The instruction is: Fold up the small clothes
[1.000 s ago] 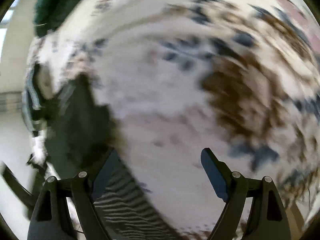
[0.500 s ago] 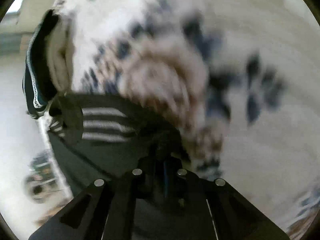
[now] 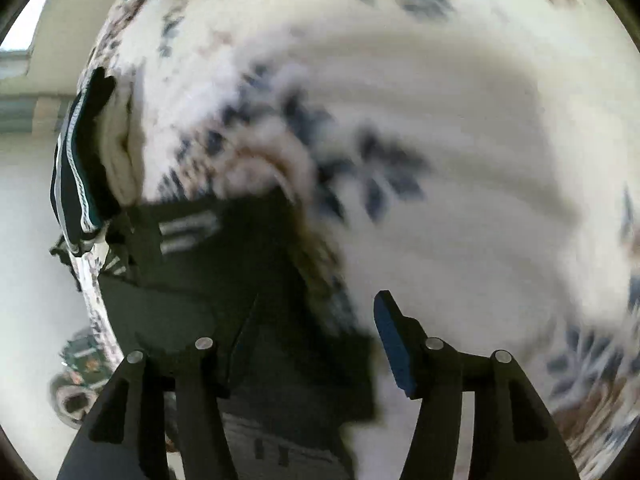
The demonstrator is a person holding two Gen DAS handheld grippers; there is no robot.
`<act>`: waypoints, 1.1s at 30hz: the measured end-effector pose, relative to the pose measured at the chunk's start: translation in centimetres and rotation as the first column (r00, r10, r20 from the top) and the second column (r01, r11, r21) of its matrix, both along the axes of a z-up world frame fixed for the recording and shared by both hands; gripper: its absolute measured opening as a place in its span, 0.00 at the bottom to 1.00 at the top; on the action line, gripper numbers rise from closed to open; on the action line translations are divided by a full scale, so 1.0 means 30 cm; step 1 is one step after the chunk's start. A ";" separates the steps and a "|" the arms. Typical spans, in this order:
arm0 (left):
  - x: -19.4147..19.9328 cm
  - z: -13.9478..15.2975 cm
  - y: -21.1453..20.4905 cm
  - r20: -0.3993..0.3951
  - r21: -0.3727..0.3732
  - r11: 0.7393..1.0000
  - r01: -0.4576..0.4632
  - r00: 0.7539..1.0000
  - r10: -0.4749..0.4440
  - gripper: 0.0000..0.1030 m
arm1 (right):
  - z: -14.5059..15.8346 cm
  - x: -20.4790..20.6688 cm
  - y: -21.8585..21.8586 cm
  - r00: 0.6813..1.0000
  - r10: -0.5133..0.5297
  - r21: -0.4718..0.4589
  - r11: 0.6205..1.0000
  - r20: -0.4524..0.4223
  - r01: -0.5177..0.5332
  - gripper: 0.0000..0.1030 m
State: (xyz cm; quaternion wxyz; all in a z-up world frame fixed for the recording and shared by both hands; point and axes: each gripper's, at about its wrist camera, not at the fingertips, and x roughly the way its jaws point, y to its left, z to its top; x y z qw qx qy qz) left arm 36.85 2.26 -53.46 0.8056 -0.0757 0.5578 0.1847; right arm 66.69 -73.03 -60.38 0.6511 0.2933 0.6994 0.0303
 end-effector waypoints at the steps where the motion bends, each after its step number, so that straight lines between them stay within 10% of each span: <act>1: 0.060 -0.027 0.013 -0.011 -0.036 0.999 0.027 1.000 -0.028 0.88 | -0.043 -0.034 0.010 1.000 -0.016 0.011 1.000 -0.016 0.016 0.58; 3: 0.156 -0.080 0.011 -0.044 -0.052 0.995 0.088 0.995 -0.091 0.78 | -0.113 -0.086 -0.008 0.996 -0.076 0.062 0.995 -0.053 0.079 0.58; 5: 0.231 -0.133 -0.009 -0.075 -0.058 0.985 0.163 0.983 -0.167 0.32 | -0.158 -0.122 -0.013 0.990 -0.127 0.117 0.984 -0.058 0.133 0.58; 8: 0.254 -0.141 -0.006 -0.042 -0.077 0.980 0.184 0.981 -0.188 0.16 | -0.180 -0.145 -0.027 0.981 -0.187 0.152 0.970 -0.041 0.192 0.58; 11: 0.209 -0.104 0.053 0.040 -0.146 0.980 0.132 0.991 -0.127 0.13 | -0.176 -0.151 -0.021 0.980 -0.199 0.210 0.957 -0.021 0.199 0.57; 13: 0.178 -0.086 0.092 0.081 -0.183 0.979 0.093 0.994 -0.080 0.13 | -0.155 -0.141 0.009 0.984 -0.176 0.210 0.963 0.019 0.169 0.06; 17: 0.166 -0.077 0.109 0.099 -0.215 0.974 0.072 0.994 -0.052 0.13 | -0.031 -0.112 0.060 0.986 -0.112 0.100 0.990 0.121 0.100 0.06; 22: 0.137 -0.038 0.127 0.125 -0.250 0.968 0.029 0.992 0.002 0.17 | 0.183 -0.063 0.120 0.954 -0.058 0.111 0.993 0.294 0.026 0.06; 25: 0.108 -0.001 0.154 0.105 -0.191 0.982 -0.006 0.994 0.026 0.19 | 0.147 0.022 0.142 0.970 -0.020 0.052 0.999 0.241 0.008 0.07; 27: 0.090 0.025 0.175 0.096 -0.143 0.989 -0.026 0.995 0.040 0.41 | 0.069 0.062 0.125 0.989 -0.030 -0.016 0.999 0.147 0.033 0.19; 29: 0.065 0.047 0.193 0.101 -0.130 0.991 -0.027 0.994 0.040 0.88 | 0.054 0.051 0.100 0.989 -0.070 -0.073 0.994 0.130 0.080 0.32; 33: 0.027 0.072 0.174 0.089 -0.048 0.998 0.043 0.995 -0.038 0.92 | 0.067 -0.084 0.052 0.976 -0.172 0.023 0.985 0.131 0.170 0.50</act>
